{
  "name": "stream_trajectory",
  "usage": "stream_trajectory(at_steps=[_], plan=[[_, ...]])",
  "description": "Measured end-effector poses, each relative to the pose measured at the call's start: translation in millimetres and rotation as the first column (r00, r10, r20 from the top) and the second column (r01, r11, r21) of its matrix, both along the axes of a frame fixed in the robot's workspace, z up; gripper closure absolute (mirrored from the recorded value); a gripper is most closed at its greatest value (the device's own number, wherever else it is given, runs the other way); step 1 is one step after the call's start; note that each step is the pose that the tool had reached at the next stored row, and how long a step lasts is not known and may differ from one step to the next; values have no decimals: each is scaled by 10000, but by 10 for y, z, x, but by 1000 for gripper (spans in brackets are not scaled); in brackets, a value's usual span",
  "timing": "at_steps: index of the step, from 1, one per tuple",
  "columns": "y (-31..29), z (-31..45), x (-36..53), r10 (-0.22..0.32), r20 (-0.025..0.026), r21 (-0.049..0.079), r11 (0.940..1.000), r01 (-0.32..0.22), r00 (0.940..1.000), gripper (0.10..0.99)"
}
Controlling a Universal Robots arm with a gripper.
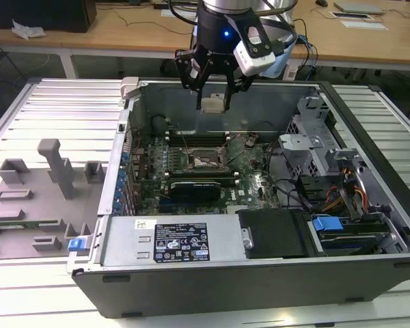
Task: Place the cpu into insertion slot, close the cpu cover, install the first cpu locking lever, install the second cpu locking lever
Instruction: 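Place the cpu into insertion slot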
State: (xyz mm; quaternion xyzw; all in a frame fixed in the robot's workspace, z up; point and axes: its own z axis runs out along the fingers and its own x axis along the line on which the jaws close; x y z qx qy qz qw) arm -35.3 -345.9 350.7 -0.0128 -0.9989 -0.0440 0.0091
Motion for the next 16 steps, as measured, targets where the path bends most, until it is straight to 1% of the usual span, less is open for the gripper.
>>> stream_trajectory(at_steps=[4, 10, 16], plan=[[0, -30, 0, 0, 0, 0, 10000, 0, 10000, 545], [0, -99, -1, 0, 0, -2, 10000, 0, 10000, 545], [0, -227, -6, 0, 0, -3, 10000, 0, 10000, 545]])
